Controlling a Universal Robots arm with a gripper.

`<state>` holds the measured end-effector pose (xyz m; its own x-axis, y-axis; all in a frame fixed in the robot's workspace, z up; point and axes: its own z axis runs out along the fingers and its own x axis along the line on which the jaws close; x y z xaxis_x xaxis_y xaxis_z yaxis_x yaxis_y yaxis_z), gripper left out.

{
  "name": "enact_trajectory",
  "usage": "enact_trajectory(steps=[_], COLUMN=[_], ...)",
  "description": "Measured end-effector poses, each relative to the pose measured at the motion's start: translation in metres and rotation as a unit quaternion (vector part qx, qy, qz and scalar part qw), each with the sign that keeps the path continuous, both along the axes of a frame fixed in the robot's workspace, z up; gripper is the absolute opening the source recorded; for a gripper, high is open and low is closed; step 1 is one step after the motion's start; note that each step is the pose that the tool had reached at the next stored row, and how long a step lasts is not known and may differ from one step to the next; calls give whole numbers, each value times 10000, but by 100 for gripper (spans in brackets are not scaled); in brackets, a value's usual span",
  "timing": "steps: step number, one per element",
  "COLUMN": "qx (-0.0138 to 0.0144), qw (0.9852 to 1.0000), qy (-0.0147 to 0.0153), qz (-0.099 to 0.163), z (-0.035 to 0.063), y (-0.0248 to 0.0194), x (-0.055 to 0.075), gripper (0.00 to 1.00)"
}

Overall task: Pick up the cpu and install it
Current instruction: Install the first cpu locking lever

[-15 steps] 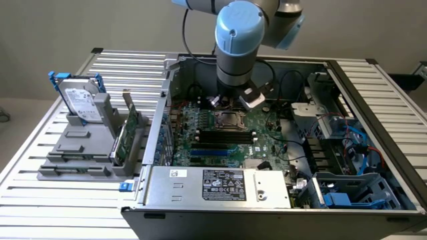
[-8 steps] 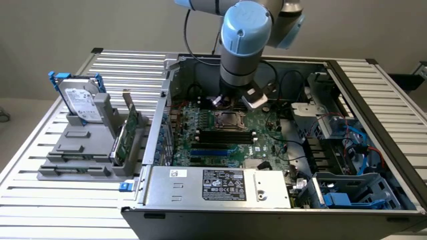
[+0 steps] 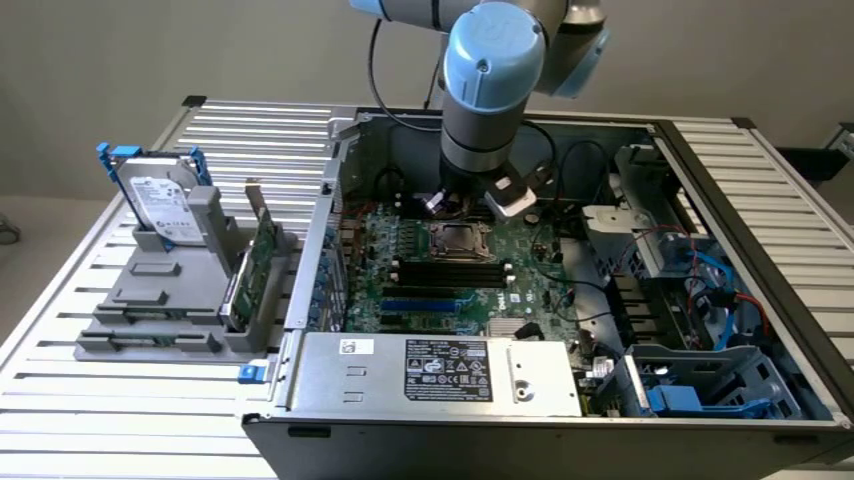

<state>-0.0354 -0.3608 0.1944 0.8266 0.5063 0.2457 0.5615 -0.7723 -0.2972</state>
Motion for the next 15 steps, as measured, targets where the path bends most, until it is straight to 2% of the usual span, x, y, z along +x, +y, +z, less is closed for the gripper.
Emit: enact_trajectory(steps=[10,14,15], qx=[-1,-1,11], qw=[10000,9999,9999], qy=[0,1,-2], qz=[68,115,127], z=[0,1,-4], y=[15,36,48], x=[1,1,3], gripper=[11,11,11])
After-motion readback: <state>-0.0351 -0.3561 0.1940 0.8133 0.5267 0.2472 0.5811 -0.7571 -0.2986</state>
